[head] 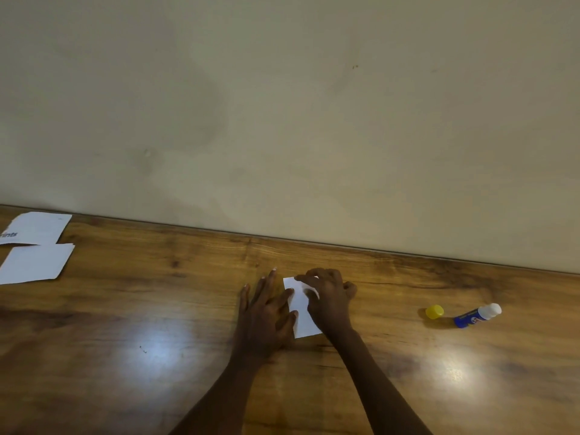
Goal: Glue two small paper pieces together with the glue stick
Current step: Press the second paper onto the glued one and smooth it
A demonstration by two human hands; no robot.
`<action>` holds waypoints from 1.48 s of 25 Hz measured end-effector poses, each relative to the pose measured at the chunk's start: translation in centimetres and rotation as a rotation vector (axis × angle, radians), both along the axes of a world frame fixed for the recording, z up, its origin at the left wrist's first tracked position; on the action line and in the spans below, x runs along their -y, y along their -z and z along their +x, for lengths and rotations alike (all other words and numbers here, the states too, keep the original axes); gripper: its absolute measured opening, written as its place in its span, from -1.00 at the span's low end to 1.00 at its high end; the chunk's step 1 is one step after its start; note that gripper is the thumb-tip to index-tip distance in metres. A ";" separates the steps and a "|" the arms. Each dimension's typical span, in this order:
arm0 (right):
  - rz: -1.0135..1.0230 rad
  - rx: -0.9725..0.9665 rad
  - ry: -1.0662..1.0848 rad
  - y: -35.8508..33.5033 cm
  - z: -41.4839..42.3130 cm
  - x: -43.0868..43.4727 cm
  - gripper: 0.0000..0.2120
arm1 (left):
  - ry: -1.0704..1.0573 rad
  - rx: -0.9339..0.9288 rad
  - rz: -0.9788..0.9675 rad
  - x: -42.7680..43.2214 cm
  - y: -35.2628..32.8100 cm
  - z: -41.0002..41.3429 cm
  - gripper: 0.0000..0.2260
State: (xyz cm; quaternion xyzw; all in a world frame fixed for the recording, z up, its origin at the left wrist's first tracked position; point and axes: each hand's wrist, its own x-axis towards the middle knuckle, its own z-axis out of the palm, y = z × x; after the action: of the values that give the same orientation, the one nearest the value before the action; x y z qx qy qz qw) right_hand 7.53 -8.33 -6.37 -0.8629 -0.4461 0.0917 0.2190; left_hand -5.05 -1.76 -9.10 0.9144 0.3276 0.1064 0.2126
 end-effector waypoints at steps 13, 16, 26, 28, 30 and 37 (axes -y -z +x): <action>-0.225 0.038 0.266 0.2 0.6 2.0 -0.65 | -0.014 -0.033 0.024 0.0 0.3 0.0 -0.55; -0.255 0.080 0.174 -0.2 0.2 2.4 -0.62 | -0.021 -0.031 0.020 0.1 0.2 0.0 -0.55; -0.375 0.141 0.107 -0.5 -3.5 9.9 -0.65 | -0.017 0.024 0.024 0.1 -0.2 0.0 -0.57; -0.263 0.214 0.157 -0.9 -3.4 9.2 -0.74 | -0.016 0.032 0.026 0.2 -0.3 0.0 -0.58; -0.236 0.111 0.216 -1.3 -3.4 7.8 -0.75 | -0.020 0.033 0.024 0.1 -0.4 0.2 -0.57; -0.118 -0.360 0.528 -1.4 -3.7 3.7 -0.42 | -0.011 0.014 0.013 -0.1 -0.2 0.1 -0.55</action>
State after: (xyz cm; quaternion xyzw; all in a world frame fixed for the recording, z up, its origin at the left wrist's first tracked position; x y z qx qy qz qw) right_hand 3.87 -11.99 -5.01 -0.9299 -0.1550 0.2087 0.2603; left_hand -4.96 -1.70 -8.90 0.9131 0.3306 0.1162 0.2082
